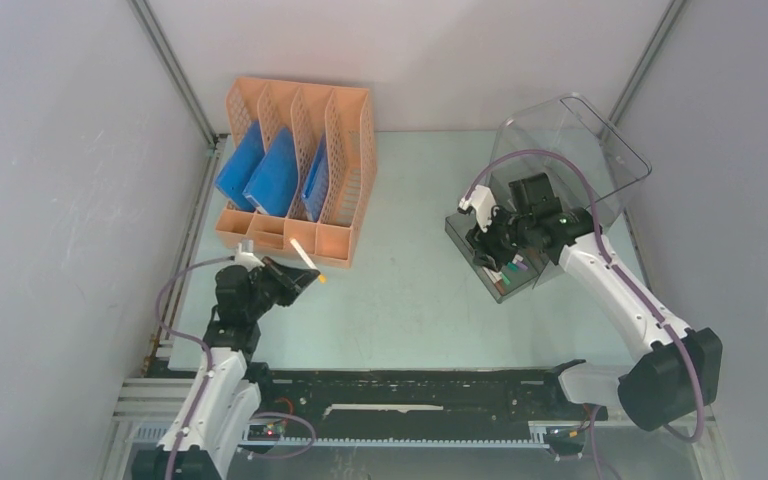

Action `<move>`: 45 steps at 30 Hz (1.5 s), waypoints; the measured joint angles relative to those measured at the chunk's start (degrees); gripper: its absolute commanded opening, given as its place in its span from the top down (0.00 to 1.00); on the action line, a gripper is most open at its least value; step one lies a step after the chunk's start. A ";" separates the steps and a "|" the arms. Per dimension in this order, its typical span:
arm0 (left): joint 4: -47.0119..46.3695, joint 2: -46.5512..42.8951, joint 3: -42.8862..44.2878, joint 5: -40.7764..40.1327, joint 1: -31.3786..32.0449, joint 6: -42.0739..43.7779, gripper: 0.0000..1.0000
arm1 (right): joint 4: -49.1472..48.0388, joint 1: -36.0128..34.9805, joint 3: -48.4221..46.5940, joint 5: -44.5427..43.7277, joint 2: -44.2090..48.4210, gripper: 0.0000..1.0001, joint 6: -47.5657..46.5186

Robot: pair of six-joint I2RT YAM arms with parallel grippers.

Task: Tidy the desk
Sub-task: Pick up the stationery from the drawer.

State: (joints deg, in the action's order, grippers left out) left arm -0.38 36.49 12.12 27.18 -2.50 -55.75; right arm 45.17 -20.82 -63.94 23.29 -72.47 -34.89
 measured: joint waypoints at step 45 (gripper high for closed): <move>-38.38 38.14 20.17 -14.05 47.91 15.32 1.00 | -1.14 4.68 -0.61 32.33 2.78 0.40 8.48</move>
State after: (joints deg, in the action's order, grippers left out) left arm -38.76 74.63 32.29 13.13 45.41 -40.42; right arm 44.03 -16.14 -64.55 55.61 -69.69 -26.41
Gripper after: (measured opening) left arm 0.023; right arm 0.599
